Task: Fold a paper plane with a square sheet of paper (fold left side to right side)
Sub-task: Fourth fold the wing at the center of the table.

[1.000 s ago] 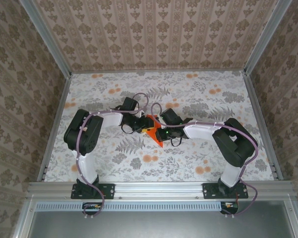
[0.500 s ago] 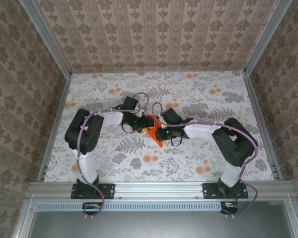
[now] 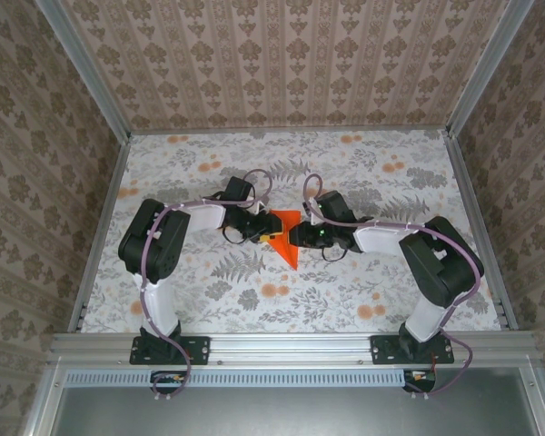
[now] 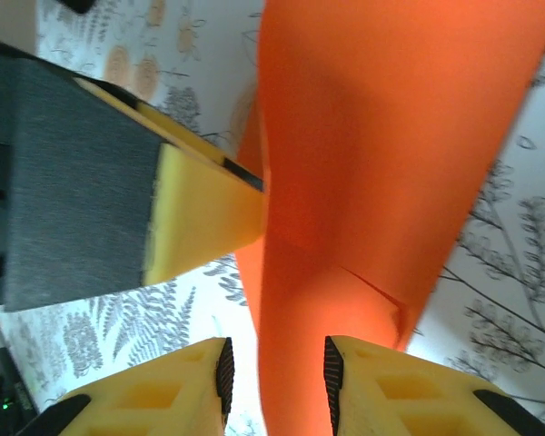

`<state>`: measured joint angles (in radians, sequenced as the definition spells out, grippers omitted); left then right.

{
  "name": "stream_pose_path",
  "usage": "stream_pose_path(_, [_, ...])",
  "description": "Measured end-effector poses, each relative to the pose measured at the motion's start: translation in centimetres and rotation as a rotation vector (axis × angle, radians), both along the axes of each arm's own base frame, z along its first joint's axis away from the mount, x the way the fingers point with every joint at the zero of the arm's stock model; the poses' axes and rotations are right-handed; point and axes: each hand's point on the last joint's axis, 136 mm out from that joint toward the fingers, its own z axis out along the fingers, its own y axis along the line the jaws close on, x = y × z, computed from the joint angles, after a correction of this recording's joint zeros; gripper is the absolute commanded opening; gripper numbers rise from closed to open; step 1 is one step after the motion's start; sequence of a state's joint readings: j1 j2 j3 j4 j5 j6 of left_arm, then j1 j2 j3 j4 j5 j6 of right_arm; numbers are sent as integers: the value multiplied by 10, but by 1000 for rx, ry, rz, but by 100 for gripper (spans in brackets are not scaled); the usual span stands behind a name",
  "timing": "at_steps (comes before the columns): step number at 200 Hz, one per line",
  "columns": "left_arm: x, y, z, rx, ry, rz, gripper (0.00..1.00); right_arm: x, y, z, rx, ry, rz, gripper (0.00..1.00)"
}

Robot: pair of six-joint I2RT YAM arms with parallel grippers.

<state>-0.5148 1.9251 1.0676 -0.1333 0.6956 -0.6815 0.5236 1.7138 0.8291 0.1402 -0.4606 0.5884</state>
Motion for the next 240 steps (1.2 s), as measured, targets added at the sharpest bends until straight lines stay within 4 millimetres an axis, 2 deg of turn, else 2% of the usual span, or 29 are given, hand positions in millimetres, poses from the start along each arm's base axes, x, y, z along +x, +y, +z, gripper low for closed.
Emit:
stream_pose_path(36, [0, 0, 0, 0, 0, 0, 44, 1, 5, -1, 28, 14, 2, 34])
stream_pose_path(71, [0, 0, 0, 0, 0, 0, 44, 2, 11, -10, 41, 50, 6, 28])
stream_pose_path(148, [0, 0, 0, 0, 0, 0, 43, 1, 10, -16, 28, 64, 8, 3])
stream_pose_path(240, [0, 0, 0, 0, 0, 0, 44, 2, -3, -27, -73, 66, -15, 2])
